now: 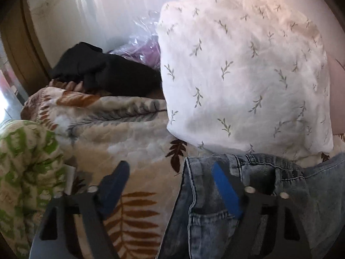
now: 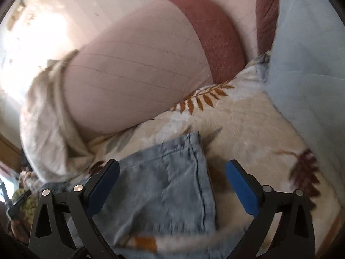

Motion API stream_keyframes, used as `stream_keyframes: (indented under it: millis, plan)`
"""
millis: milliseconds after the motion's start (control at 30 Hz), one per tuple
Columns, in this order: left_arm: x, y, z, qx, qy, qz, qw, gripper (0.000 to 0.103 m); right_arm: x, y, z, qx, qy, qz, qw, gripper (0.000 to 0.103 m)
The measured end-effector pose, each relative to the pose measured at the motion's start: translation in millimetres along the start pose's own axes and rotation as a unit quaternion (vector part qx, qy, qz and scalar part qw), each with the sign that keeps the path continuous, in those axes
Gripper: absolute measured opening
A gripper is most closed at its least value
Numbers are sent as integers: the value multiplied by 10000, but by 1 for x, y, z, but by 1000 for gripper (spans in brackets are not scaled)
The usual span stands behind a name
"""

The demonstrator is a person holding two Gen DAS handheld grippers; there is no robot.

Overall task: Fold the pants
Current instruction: 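Grasp the jeans waistband with the left gripper while the right gripper grasps it too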

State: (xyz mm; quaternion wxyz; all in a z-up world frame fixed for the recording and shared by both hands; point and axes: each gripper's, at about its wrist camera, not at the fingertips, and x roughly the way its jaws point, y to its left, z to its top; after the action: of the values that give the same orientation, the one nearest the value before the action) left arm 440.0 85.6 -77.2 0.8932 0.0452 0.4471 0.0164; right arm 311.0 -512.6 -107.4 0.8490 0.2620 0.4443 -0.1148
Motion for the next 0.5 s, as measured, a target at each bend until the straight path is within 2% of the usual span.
stream_keyframes:
  millis: [167,233,333,433,500]
  plan:
    - [16,-4,3,143,209,-99,9996,64,32,-12,9,222,175,-69,9996,81]
    - [23,-4,1,139,355,-125,9992,58,39,-13,9,260,240,-66,9994,81]
    - [29,-1,2,-35,489,-377,9981,49,42,-8,10,202,301,-53,9993,80]
    - [33,1,6,-245,552,-627,9962,48,42,-1,10,139,286,-101,9994,80]
    - [36,0,8,-347,654,-872,9934,44,43,2,11,146,298,-113,9994,80]
